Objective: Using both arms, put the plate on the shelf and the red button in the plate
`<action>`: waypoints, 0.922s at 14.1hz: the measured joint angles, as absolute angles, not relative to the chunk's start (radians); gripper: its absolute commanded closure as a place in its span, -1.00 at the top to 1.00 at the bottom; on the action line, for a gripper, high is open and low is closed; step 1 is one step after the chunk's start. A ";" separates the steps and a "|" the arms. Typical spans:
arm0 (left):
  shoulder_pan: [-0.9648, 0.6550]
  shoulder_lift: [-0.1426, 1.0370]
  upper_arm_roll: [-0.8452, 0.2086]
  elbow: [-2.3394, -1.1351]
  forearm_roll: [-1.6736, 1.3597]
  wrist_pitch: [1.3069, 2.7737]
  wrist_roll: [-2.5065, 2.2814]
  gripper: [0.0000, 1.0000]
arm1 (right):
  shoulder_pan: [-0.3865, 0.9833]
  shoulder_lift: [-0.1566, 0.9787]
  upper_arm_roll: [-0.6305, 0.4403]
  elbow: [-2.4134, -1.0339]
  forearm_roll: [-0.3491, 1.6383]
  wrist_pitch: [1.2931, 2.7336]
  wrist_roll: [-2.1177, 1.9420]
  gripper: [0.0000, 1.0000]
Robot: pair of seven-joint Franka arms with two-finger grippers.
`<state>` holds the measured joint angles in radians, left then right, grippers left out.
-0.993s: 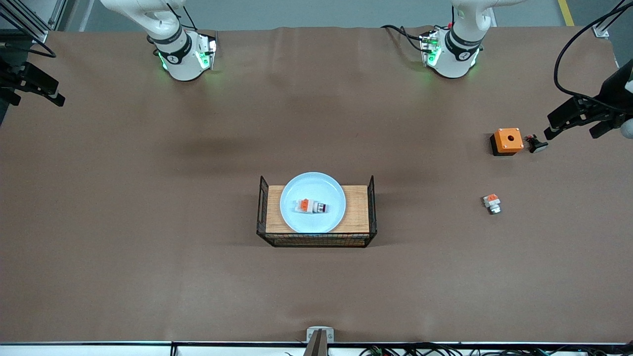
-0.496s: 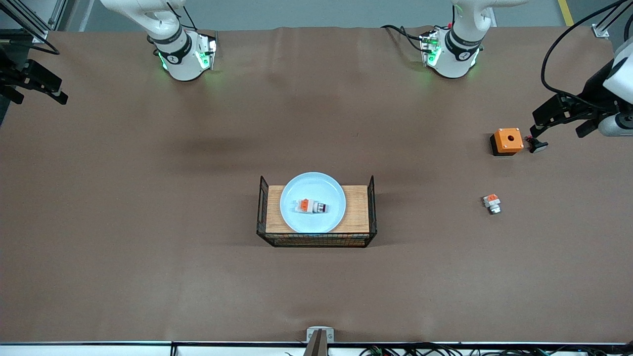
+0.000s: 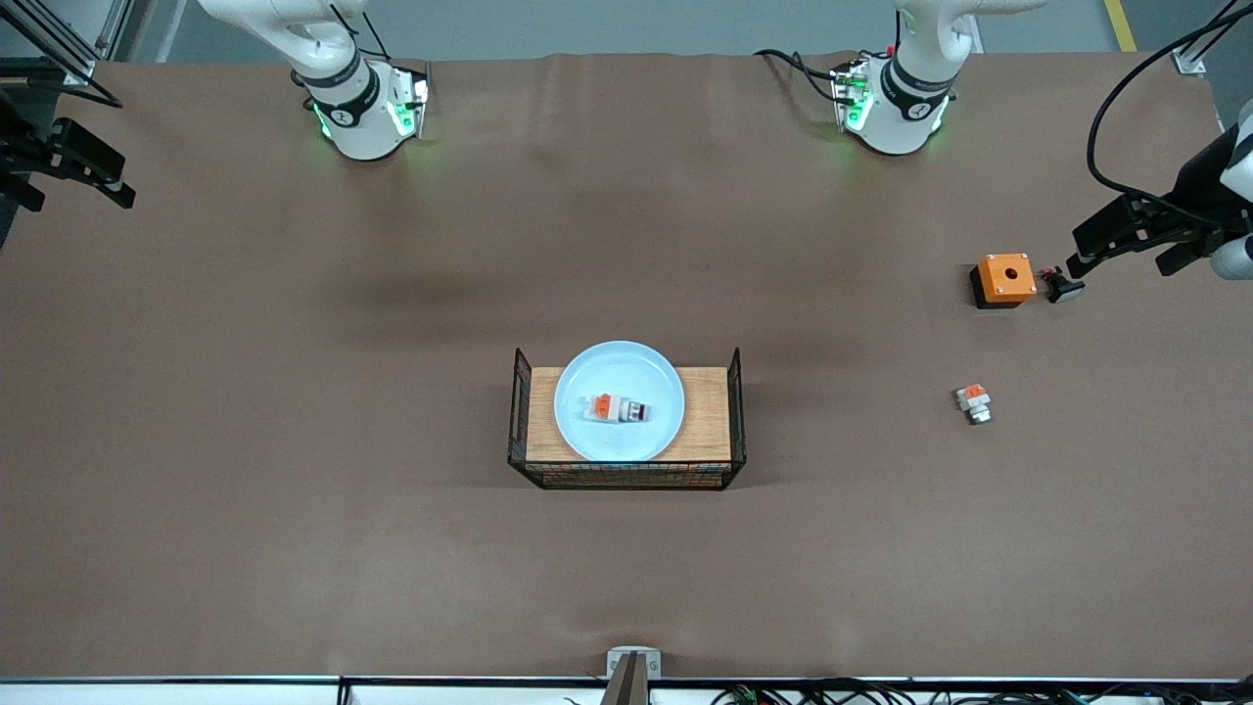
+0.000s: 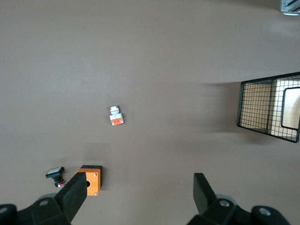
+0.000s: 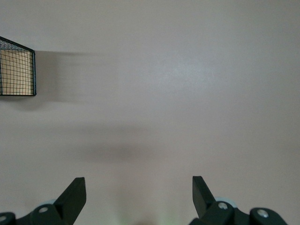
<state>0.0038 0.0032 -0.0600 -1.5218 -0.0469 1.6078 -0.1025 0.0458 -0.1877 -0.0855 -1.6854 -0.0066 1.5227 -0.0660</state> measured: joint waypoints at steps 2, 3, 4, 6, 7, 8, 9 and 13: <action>0.017 0.008 -0.058 -1.522 -0.047 1.608 -0.103 0.99 | 0.046 -0.188 -0.085 -1.686 -0.007 1.522 -0.066 1.00; 0.019 0.011 -0.057 -1.522 -0.047 1.608 -0.103 0.99 | 0.046 -0.188 -0.085 -1.687 -0.007 1.521 -0.066 1.00; 0.020 0.013 -0.057 -1.522 -0.047 1.608 -0.103 0.99 | 0.046 -0.188 -0.085 -1.687 -0.007 1.521 -0.066 1.00; 0.020 0.016 -0.057 -1.521 -0.047 1.608 -0.103 0.99 | 0.046 -0.188 -0.086 -1.687 -0.007 1.513 -0.066 1.00; 0.020 0.016 -0.057 -1.521 -0.047 1.609 -0.103 0.99 | 0.046 -0.188 -0.086 -1.687 -0.007 1.508 -0.066 1.00; 0.020 0.016 -0.057 -1.520 -0.047 1.609 -0.103 0.99 | 0.046 -0.188 -0.087 -1.688 -0.007 1.507 -0.066 1.00; 0.020 0.016 -0.057 -1.519 -0.047 1.609 -0.103 0.99 | 0.046 -0.188 -0.087 -1.688 -0.007 1.507 -0.066 1.00; 0.016 0.016 -0.058 -1.514 -0.047 1.609 -0.101 0.99 | 0.045 -0.188 -0.088 -1.688 -0.007 1.506 -0.066 1.00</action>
